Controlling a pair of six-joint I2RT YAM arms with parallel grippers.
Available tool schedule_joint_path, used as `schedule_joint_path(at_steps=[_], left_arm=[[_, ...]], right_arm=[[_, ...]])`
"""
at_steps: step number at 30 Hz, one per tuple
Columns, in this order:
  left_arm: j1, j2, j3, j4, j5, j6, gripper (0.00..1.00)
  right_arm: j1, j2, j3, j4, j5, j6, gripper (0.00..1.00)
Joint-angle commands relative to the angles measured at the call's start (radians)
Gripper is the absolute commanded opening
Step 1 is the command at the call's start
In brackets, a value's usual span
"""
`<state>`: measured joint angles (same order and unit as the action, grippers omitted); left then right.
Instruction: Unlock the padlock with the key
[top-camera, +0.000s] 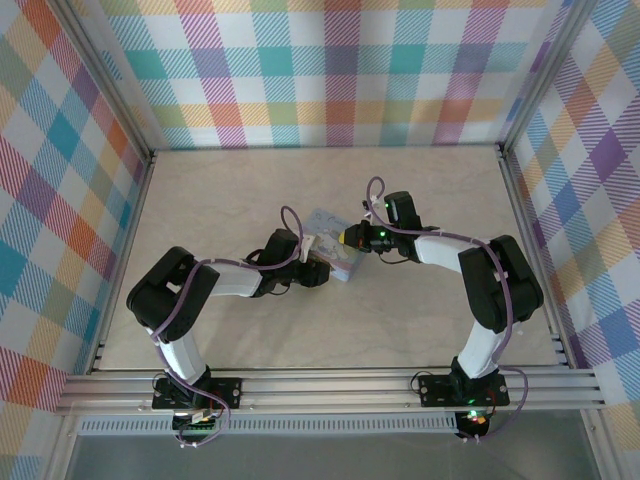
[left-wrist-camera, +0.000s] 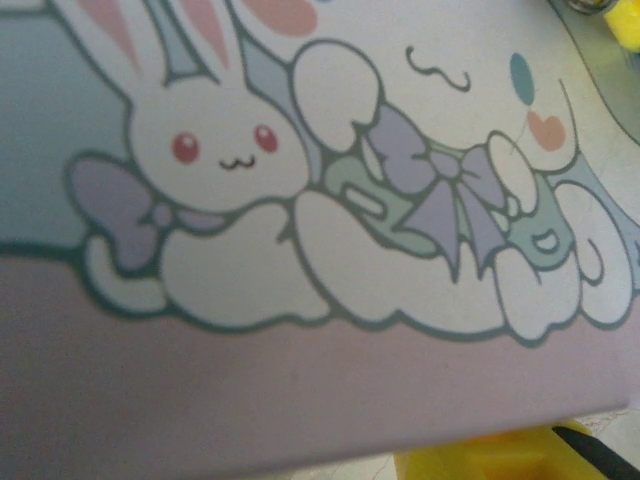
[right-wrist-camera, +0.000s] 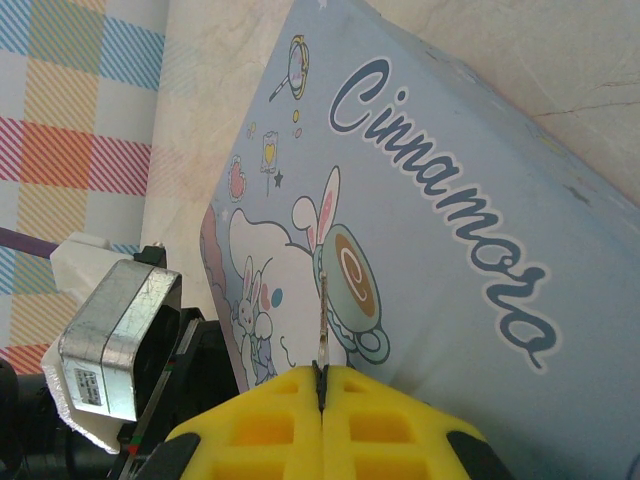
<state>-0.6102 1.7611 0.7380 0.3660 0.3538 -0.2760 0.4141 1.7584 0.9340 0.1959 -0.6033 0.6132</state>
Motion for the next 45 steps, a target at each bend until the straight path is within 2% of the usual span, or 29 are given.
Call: schedule_joint_path(at_steps=[1, 13, 21, 26, 36, 45], left_arm=[[-0.014, 0.021, 0.037, 0.013, -0.024, -0.012, 0.40], [-0.017, 0.018, 0.037, 0.010, -0.038, -0.017, 0.31], [-0.018, -0.010, 0.036, 0.007, -0.034, -0.036, 0.30], [-0.021, -0.057, 0.036, -0.015, -0.026, -0.078, 0.30], [-0.050, -0.128, 0.060, -0.104, 0.000, -0.181, 0.31], [-0.056, -0.126, 0.115, -0.171, 0.038, -0.267, 0.32]], right_arm=[[0.003, 0.036, -0.033, -0.028, 0.018, -0.014, 0.00], [0.002, 0.032, -0.037, -0.016, 0.016, -0.006, 0.00], [0.003, -0.007, -0.035, -0.003, 0.030, -0.009, 0.00], [0.003, -0.084, -0.059, 0.003, 0.065, -0.041, 0.00], [0.003, -0.314, -0.197, -0.041, 0.124, -0.209, 0.00], [0.025, -0.496, -0.305, -0.115, 0.135, -0.336, 0.00]])
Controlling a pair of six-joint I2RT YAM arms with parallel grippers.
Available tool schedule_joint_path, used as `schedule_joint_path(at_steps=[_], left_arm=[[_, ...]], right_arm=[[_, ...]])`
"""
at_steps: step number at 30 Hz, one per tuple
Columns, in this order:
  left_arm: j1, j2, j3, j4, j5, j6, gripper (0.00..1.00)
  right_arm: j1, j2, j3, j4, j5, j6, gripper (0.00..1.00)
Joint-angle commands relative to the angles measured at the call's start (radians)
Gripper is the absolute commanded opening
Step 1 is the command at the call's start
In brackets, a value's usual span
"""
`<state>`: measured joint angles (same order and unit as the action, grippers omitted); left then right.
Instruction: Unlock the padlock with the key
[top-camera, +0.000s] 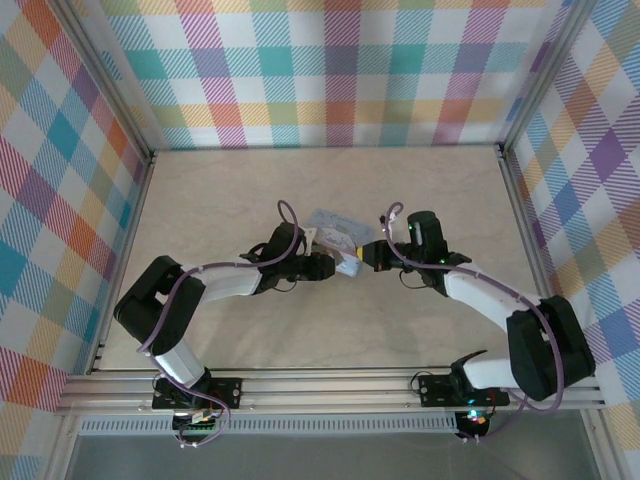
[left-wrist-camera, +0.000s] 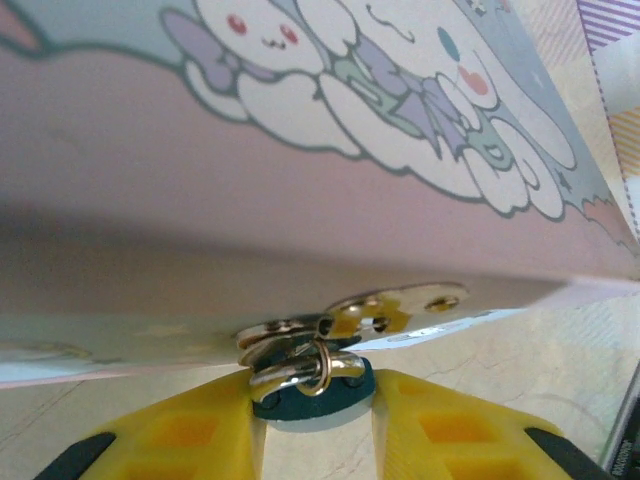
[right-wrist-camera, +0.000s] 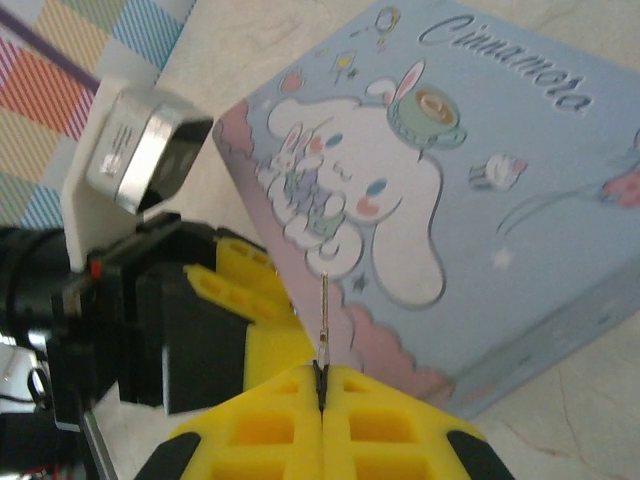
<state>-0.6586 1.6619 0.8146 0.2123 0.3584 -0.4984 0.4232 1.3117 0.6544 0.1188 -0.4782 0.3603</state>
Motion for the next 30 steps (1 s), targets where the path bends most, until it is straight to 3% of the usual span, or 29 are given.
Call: schedule_joint_path(at_steps=[1, 6, 14, 30], left_arm=[[-0.007, -0.025, 0.048, -0.033, 0.034, -0.056, 0.31], [-0.010, -0.016, 0.091, -0.079, 0.074, -0.094, 0.31], [-0.010, -0.011, 0.107, -0.103, 0.076, -0.113, 0.31], [-0.010, 0.003, 0.114, -0.085, 0.068, -0.124, 0.31]], right_arm=[[0.023, -0.067, -0.041, -0.041, 0.016, -0.097, 0.00], [0.074, -0.101, -0.107, 0.006, 0.053, -0.128, 0.01], [0.144, -0.005, -0.138, 0.108, 0.089, -0.123, 0.01], [0.151, 0.108, -0.168, 0.259, 0.040, -0.033, 0.01]])
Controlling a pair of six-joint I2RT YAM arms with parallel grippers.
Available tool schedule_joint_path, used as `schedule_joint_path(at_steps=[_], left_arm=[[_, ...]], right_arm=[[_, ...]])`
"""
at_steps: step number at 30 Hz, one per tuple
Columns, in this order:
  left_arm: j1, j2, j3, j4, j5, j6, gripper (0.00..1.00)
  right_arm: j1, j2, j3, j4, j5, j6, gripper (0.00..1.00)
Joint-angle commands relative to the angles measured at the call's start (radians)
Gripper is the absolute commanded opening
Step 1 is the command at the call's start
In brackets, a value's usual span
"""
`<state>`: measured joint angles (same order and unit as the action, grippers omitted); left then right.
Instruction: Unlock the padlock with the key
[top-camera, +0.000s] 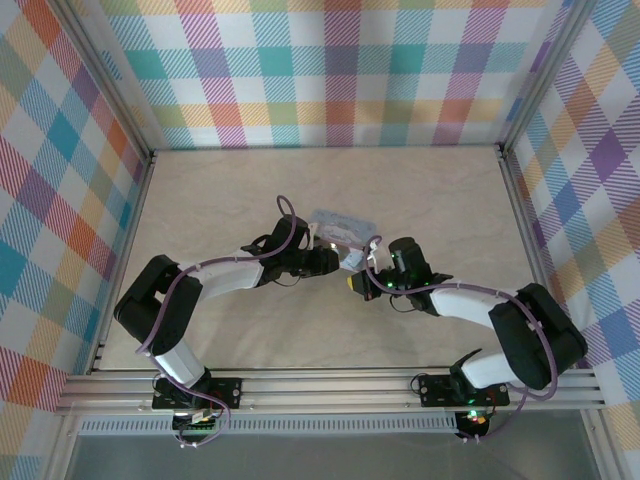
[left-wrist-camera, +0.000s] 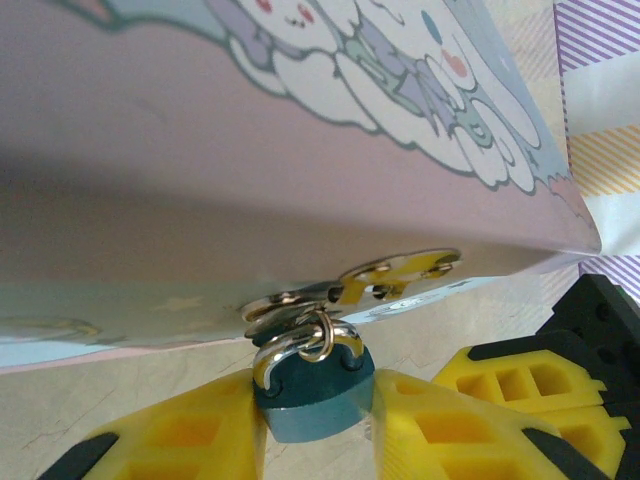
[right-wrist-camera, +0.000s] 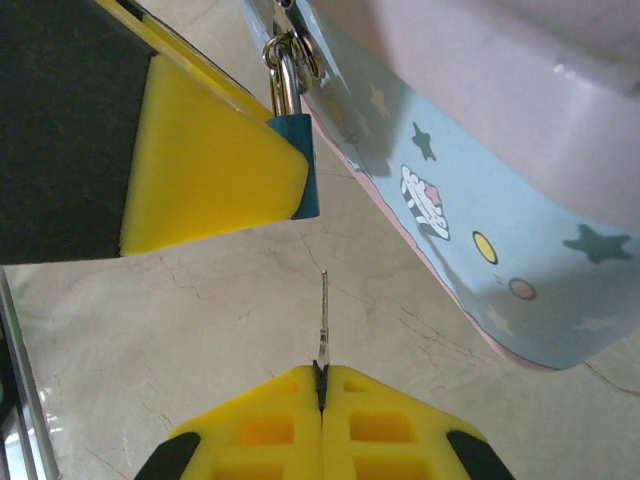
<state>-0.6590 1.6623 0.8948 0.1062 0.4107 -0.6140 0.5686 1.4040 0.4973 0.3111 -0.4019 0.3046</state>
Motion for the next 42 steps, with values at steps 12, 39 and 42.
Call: schedule_joint_path(at_steps=[12, 39, 42], left_arm=[[-0.009, 0.008, 0.032, 0.035, 0.016, -0.014, 0.30], [-0.010, 0.010, 0.027, 0.046, 0.018, -0.016, 0.30], [-0.009, 0.007, 0.024, 0.047, 0.017, -0.016, 0.30]], right_arm=[[0.005, 0.045, 0.001, 0.085, -0.062, 0.033, 0.01], [0.006, 0.091, 0.054, 0.132, -0.055, 0.064, 0.00], [0.005, 0.093, 0.055, 0.138, -0.056, 0.067, 0.00]])
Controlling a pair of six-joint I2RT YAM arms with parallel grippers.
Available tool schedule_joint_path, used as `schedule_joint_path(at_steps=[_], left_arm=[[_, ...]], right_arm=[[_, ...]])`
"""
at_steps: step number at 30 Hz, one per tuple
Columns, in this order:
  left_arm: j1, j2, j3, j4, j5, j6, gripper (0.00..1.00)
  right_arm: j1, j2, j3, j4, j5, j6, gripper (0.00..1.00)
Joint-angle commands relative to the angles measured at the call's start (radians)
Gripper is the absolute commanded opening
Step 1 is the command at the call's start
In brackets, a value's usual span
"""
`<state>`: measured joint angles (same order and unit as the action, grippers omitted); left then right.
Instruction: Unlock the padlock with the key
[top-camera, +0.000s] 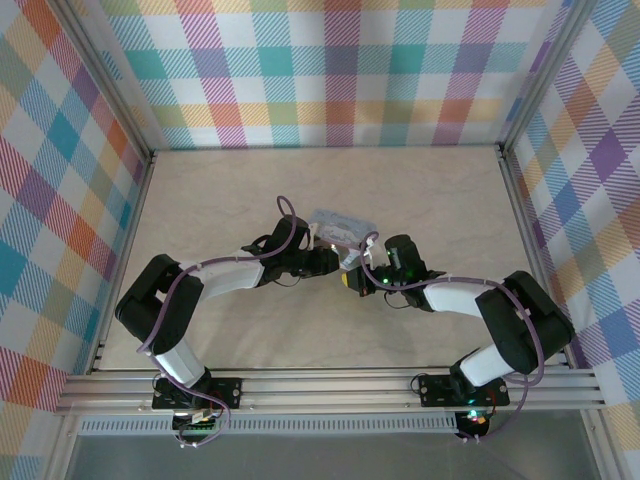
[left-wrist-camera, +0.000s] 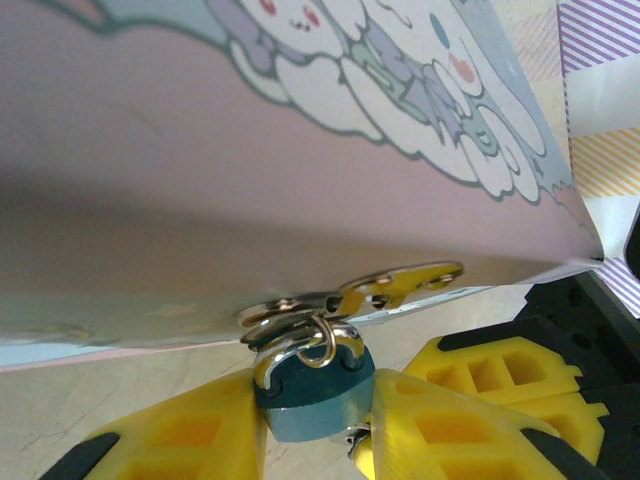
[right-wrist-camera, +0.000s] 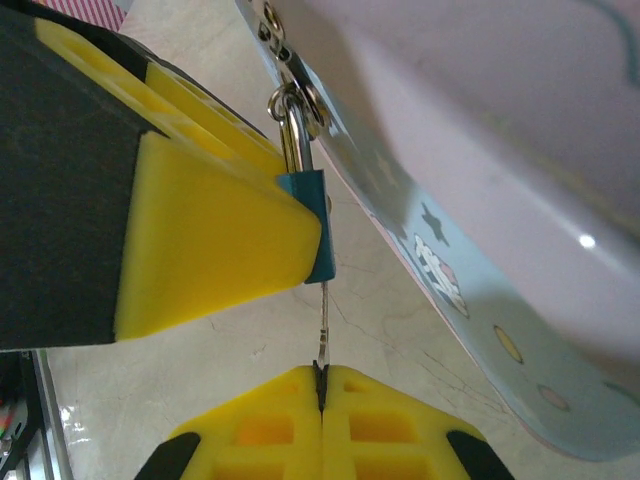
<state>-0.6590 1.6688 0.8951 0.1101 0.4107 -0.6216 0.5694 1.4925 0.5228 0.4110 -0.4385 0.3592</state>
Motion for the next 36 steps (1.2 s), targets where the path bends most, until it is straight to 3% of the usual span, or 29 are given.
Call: schedule_joint_path(at_steps=[1, 36], left_arm=[[-0.010, 0.001, 0.022, 0.043, 0.017, -0.006, 0.30], [-0.010, -0.001, 0.024, 0.042, 0.011, -0.012, 0.30]], right_arm=[[0.004, 0.005, 0.029, 0.039, -0.020, 0.013, 0.00], [0.003, -0.039, -0.005, 0.044, 0.004, 0.020, 0.00]])
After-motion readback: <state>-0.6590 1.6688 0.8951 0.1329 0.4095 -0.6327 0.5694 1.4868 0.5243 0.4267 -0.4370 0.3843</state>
